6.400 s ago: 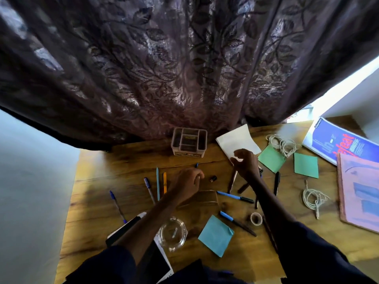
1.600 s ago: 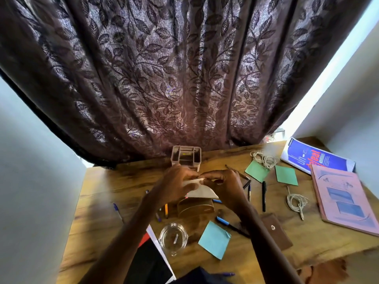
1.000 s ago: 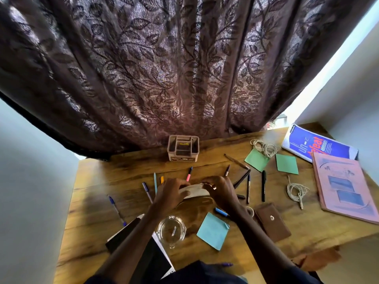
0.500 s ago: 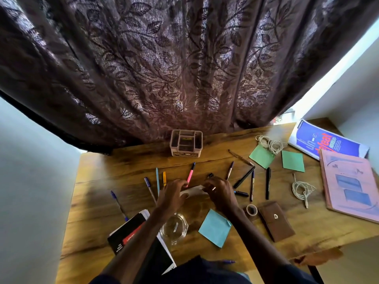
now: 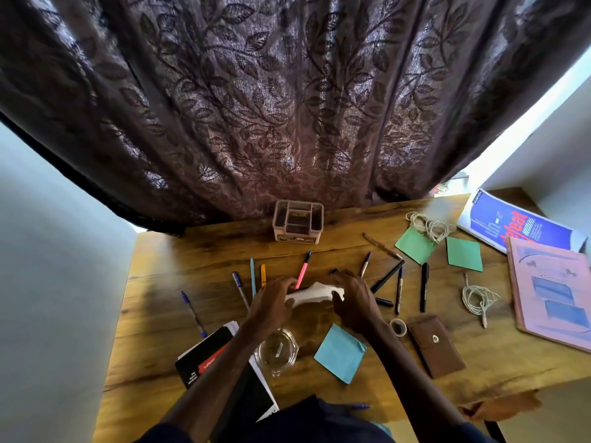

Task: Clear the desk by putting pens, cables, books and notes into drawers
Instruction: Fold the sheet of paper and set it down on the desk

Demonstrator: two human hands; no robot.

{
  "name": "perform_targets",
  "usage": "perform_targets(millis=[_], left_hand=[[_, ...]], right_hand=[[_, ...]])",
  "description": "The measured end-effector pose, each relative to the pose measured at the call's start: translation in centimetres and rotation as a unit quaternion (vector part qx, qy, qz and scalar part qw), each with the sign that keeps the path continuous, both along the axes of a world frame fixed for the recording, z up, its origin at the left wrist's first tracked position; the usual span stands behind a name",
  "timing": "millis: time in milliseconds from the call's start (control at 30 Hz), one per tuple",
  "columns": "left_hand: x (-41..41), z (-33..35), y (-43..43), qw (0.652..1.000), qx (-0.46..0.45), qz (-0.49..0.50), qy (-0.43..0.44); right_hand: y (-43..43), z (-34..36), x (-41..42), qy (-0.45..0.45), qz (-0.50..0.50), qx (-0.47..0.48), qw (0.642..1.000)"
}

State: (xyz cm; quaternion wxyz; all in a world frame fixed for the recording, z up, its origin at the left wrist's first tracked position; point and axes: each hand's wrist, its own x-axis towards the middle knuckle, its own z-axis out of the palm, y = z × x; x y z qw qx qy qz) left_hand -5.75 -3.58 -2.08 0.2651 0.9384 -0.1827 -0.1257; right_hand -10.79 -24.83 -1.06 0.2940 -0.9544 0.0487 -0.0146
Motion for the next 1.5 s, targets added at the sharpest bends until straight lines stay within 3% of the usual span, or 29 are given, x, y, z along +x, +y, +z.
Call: perform_targets(millis=[133,200,500,600,767,1033,1200,1500], left_hand=[[-0.3,0.5,0.6,1.0,-0.002,0.009,0.004],[-0.4,0.8,0.8,1.0,-0.014,0.02,0.005],[-2.2,3.1,1.9,0.98,-0.125,0.154,0.032],[-2.7,4.3,1.5,0.967,-0.208,0.138,0.06],[-2.8,6.0,0.7,0.963,-0.247,0.072,0.081],[-1.3,6.8,3.2,0.969,-0.209,0.125,-0.032],[-0.6,5.8,6.7,0.946,-0.211,0.244,-0.038],[1.4,3.9,13.5,0.894,-0.136,0.425,-0.036]], right_hand=[[-0.1,0.4,0.4,0.115,0.108,-0.021,0.987],[0.6,0.3,0.5,0.128,0.11,-0.031,0.985],[2.2,3.3,1.7,0.062,0.051,-0.081,0.993],[3.6,5.4,2.1,0.01,0.012,-0.039,0.999],[6.8,7.5,3.0,-0.023,-0.085,0.037,0.995],[10.5,8.7,3.0,0.017,-0.045,0.219,0.974],[12.1,8.0,3.7,0.097,0.004,0.304,0.948],[19.0,5.8,8.3,0.204,0.046,0.279,0.937]])
